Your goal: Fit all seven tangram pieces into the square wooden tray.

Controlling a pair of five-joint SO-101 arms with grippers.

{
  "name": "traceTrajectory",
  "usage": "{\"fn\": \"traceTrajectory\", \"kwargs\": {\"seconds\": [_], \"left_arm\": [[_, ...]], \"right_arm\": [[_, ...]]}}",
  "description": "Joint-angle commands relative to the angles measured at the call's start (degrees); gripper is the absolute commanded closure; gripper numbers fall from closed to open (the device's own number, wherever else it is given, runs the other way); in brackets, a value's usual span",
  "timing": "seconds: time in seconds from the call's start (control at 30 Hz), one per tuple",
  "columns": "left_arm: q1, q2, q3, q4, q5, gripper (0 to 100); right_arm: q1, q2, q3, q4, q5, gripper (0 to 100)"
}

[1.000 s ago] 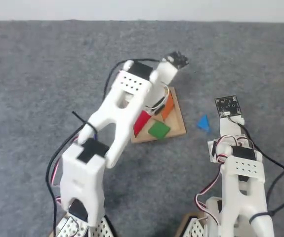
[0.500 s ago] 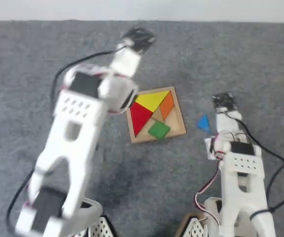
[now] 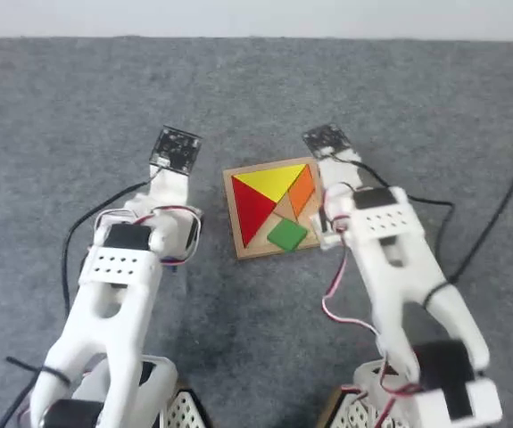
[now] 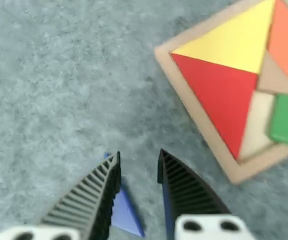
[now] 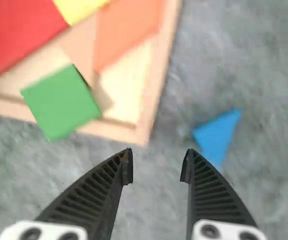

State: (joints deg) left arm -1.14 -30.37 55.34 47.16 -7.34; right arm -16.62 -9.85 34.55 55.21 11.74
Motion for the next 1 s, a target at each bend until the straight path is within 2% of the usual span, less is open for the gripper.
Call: {"fn": "traceTrajectory", "kwargs": {"seconds": [0.0,0.17,0.5,0.8,0.97], "left_arm": [[-1.7,2.2,-0.7,-4.9,0.7,87],[-1.8,3.6,-1.7,-4.8,0.4,87],[-1.8,3.6,-1.8,-4.8,0.4,87],[-1.8,3.6,-1.7,-4.8,0.4,87],[-1.8,3.6,-1.6,-4.8,0.4,87]], "right_arm": [[-3.1,2.9,-6.8,-1.9,-0.9,82.1],[-8.1,8.0,-9.1,-2.3,-2.3,82.1],[-3.8,11.4,-9.2,0.3,-4.7,82.2],[-6.5,14.5,-9.5,-0.3,-4.6,82.2],[-5.7,15.0,-9.3,0.2,-4.7,82.2]]}}
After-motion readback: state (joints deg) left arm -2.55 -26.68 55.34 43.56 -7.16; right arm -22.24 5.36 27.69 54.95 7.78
